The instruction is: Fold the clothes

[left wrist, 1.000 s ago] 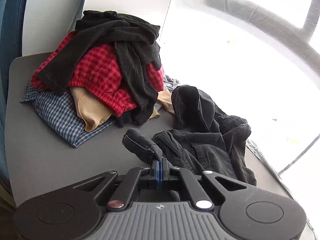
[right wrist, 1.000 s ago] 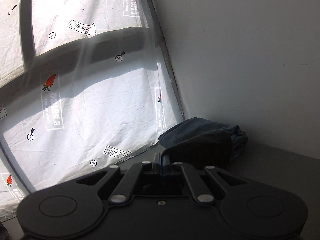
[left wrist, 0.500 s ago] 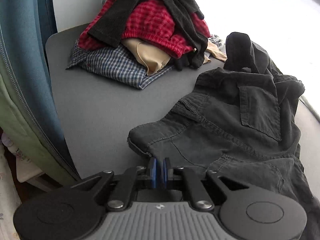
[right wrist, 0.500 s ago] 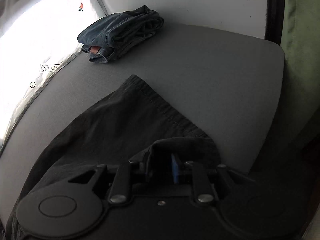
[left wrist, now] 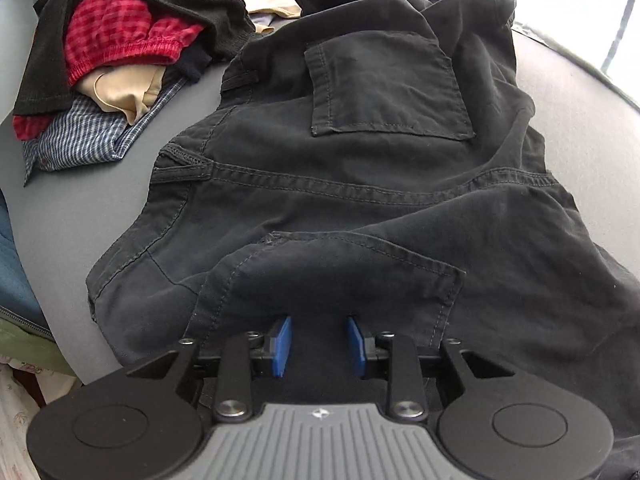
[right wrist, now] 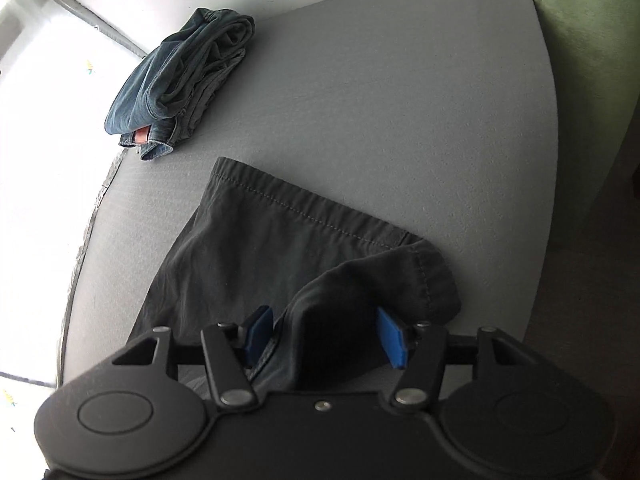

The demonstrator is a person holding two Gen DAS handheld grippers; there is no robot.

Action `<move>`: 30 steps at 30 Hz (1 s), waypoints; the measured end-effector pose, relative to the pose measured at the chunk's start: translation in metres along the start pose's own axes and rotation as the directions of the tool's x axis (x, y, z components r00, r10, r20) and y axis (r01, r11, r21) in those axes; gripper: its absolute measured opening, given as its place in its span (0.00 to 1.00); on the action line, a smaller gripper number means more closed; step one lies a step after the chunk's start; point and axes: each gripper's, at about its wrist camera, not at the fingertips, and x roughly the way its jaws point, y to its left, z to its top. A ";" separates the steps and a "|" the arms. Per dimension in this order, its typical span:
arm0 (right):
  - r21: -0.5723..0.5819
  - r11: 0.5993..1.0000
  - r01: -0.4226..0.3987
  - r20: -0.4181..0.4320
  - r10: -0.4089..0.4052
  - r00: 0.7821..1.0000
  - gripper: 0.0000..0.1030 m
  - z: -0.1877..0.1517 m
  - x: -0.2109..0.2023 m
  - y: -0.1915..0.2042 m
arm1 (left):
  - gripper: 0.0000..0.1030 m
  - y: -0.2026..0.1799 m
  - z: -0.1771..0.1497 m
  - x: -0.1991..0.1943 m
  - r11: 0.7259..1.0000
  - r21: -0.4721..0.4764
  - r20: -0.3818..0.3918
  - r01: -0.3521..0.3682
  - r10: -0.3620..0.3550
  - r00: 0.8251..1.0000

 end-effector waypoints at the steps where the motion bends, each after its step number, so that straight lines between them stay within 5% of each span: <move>1: 0.020 1.000 -0.015 0.025 0.015 1.000 0.56 -0.002 0.000 -0.003 | 0.32 -0.007 0.003 0.001 1.000 -0.010 -0.030 0.015 -0.015 0.999; 5: -0.001 0.995 -0.098 0.110 0.098 0.989 0.07 -0.007 -0.002 -0.001 | 0.30 -0.036 0.010 0.002 0.992 0.112 -0.051 -0.060 0.066 0.996; 7: -0.039 0.983 -0.178 0.202 0.182 0.962 0.05 -0.007 -0.021 0.011 | 0.31 -0.038 0.010 0.002 0.986 0.155 -0.051 -0.061 0.070 0.996; 8: -0.076 0.971 -0.229 0.258 0.241 0.936 0.04 -0.008 -0.035 0.018 | 0.31 -0.039 0.010 0.002 0.983 0.174 -0.053 -0.059 0.069 0.996; 10: -0.187 0.924 -0.333 0.370 0.381 0.847 0.02 -0.014 -0.072 0.033 | 0.31 -0.041 0.010 0.002 0.973 0.223 -0.059 -0.054 0.068 0.996; 12: -0.308 0.896 -0.320 0.443 0.433 0.785 0.02 -0.029 -0.102 0.045 | 0.31 -0.045 0.012 0.002 0.961 0.271 -0.066 -0.054 0.074 0.995; 14: -0.318 0.927 -0.198 0.464 0.335 0.820 0.02 -0.039 -0.099 0.043 | 0.31 -0.046 0.012 0.003 0.956 0.291 -0.072 -0.049 0.072 0.995; 15: -0.289 0.951 -0.109 0.438 0.233 0.868 0.04 -0.041 -0.080 0.035 | 0.31 -0.046 0.013 0.004 0.953 0.300 -0.074 -0.045 0.070 0.995; 17: -0.246 0.967 0.063 0.370 0.034 0.928 0.07 -0.045 -0.044 0.019 | 0.31 -0.047 0.015 0.004 0.949 0.312 -0.083 -0.039 0.069 0.994; 19: -0.236 0.960 0.154 0.301 -0.078 0.950 0.09 -0.048 -0.022 0.007 | 0.31 -0.047 0.017 0.004 0.951 0.309 -0.095 -0.033 0.065 0.993; 21: -0.212 0.961 0.180 0.342 -0.100 0.934 0.34 -0.053 -0.032 0.007 | 0.31 -0.045 0.019 0.005 0.952 0.304 -0.102 -0.021 0.054 0.993; 22: -0.204 0.960 0.191 0.361 -0.108 0.926 0.38 -0.054 -0.037 0.008 | 0.31 -0.044 0.019 0.005 0.953 0.302 -0.105 -0.012 0.046 0.993; 30: -0.300 0.906 0.300 0.525 -0.106 0.844 0.41 -0.058 -0.061 0.053 | 0.39 -0.044 0.036 -0.010 0.954 0.278 -0.052 0.112 -0.102 0.993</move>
